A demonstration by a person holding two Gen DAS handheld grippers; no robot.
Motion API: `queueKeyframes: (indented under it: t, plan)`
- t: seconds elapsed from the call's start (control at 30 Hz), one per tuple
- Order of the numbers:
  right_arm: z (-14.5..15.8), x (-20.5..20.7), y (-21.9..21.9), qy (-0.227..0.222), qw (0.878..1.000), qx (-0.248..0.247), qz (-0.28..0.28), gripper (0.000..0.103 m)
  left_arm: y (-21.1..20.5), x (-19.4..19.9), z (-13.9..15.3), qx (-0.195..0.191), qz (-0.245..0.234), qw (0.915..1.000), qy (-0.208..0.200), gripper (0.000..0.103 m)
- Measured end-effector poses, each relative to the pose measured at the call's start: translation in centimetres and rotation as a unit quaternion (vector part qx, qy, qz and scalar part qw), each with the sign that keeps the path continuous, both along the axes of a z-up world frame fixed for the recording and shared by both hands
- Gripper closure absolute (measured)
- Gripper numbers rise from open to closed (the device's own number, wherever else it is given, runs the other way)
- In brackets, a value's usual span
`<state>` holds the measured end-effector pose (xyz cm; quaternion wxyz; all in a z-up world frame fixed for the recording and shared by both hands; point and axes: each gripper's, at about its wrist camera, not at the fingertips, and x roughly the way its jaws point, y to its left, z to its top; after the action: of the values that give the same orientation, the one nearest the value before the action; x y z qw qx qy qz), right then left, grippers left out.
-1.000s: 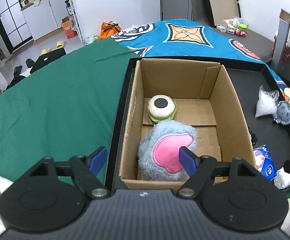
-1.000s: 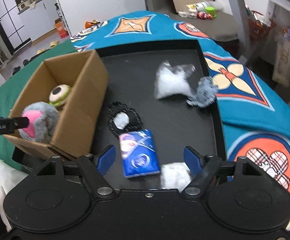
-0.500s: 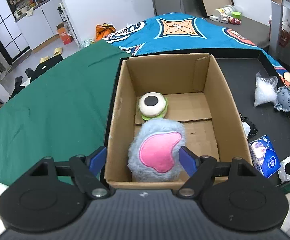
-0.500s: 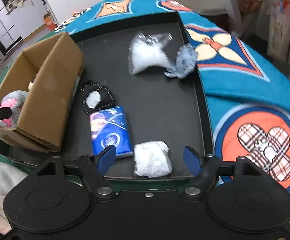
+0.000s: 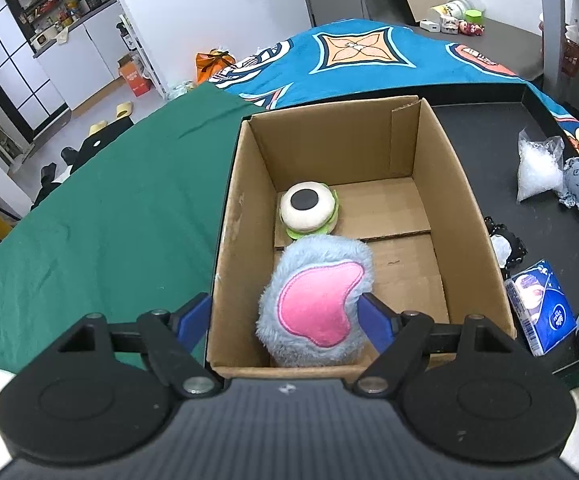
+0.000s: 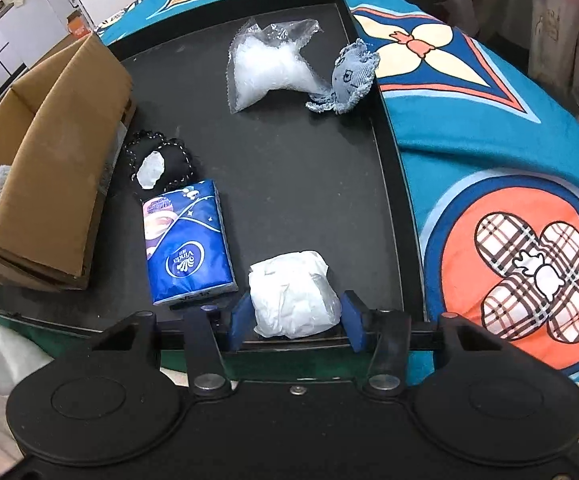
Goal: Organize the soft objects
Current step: 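Carry the white cloth bundle with the right tool into the box and release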
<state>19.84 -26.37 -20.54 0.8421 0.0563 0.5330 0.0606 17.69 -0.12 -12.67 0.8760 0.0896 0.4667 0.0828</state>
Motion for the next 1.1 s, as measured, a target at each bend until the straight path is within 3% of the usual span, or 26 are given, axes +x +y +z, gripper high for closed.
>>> queueKeyframes:
  t: [0.43,0.63,1.1]
  plan:
    - [1.1,-0.3,-0.6,-0.027,0.999,-0.004,-0.017,0.057,0.5,-0.2,0.6,-0.001,0.008,0.9999,-0.009,0.024]
    - [2.1,-0.5,0.4,-0.042,0.999,-0.028,-0.003,0.057,1.0,-0.3,1.2,-0.007,0.015,0.9997,-0.02,0.024]
    - [6.5,0.1,3.7,-0.091,0.995,-0.039,0.028,0.057,3.1,-1.2,2.4,-0.032,0.027,0.9986,-0.032,0.024]
